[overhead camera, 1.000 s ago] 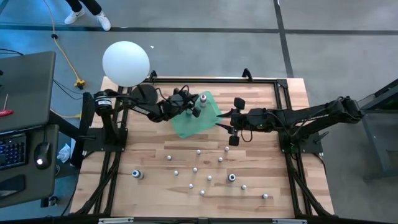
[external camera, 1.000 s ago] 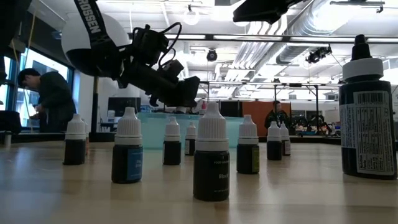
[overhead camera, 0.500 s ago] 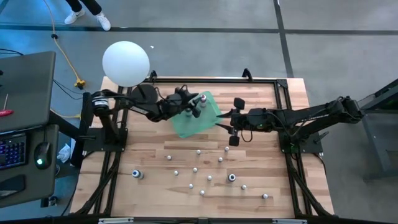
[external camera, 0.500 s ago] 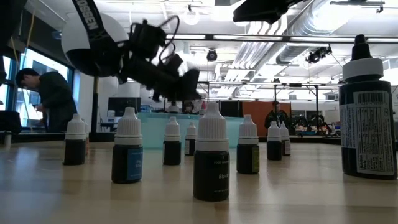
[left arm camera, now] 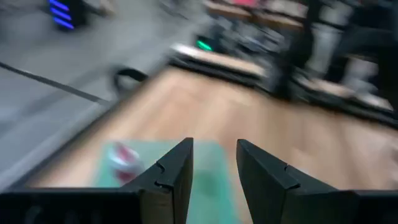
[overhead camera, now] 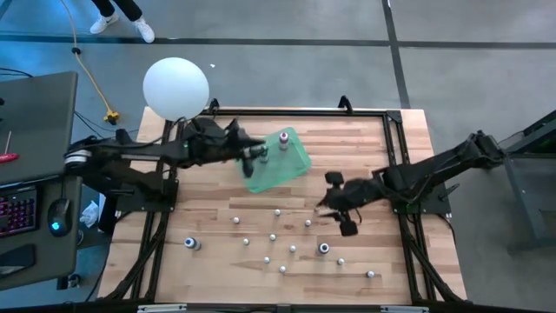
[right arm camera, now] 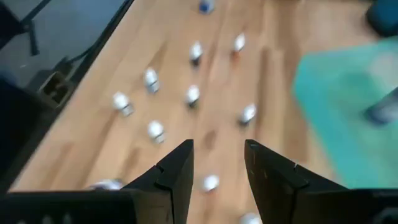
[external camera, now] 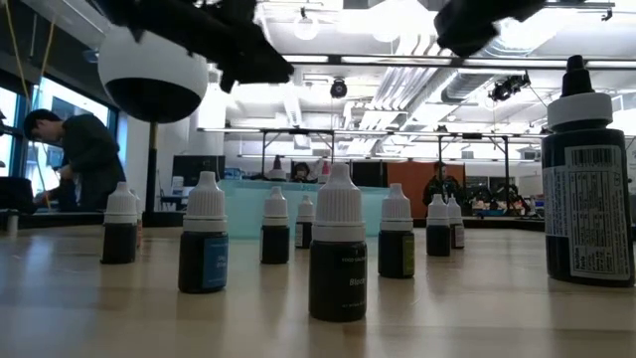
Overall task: Pick & Place food coloring
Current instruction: Put the large black bottle into the blue bin
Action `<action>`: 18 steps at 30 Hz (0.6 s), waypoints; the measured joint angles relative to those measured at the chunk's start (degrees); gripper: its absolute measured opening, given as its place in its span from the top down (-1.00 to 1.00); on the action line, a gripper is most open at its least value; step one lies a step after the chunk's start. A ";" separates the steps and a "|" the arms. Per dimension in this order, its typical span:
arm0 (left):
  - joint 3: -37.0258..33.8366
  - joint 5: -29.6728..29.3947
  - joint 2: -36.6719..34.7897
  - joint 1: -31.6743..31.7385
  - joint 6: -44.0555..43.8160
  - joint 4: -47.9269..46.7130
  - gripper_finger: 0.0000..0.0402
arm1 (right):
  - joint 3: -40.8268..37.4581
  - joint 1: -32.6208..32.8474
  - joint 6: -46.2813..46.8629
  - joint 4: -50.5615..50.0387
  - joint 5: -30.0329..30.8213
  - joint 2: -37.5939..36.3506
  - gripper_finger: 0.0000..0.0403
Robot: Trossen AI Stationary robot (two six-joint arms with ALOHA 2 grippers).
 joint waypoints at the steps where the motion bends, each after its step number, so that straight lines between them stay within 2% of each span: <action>1: 0.00 2.46 -1.23 -0.92 -0.58 -2.65 0.39 | 0.00 1.28 1.60 0.09 0.02 0.91 0.33; 4: 0.00 6.88 -2.79 -4.00 -0.87 -7.37 0.39 | 0.00 4.97 4.47 0.92 -0.81 4.96 0.33; 6: -0.04 7.17 -2.81 -6.19 -0.90 -8.80 0.39 | 0.00 7.01 5.73 1.61 -0.78 7.65 0.33; 12: -0.04 2.99 -1.12 -10.82 -0.90 -9.28 0.39 | -0.02 10.66 8.76 6.78 -3.87 11.19 0.33; 18: -0.04 2.05 -0.71 -12.78 -1.17 -9.08 0.39 | -0.02 13.09 9.75 6.71 0.58 11.19 0.33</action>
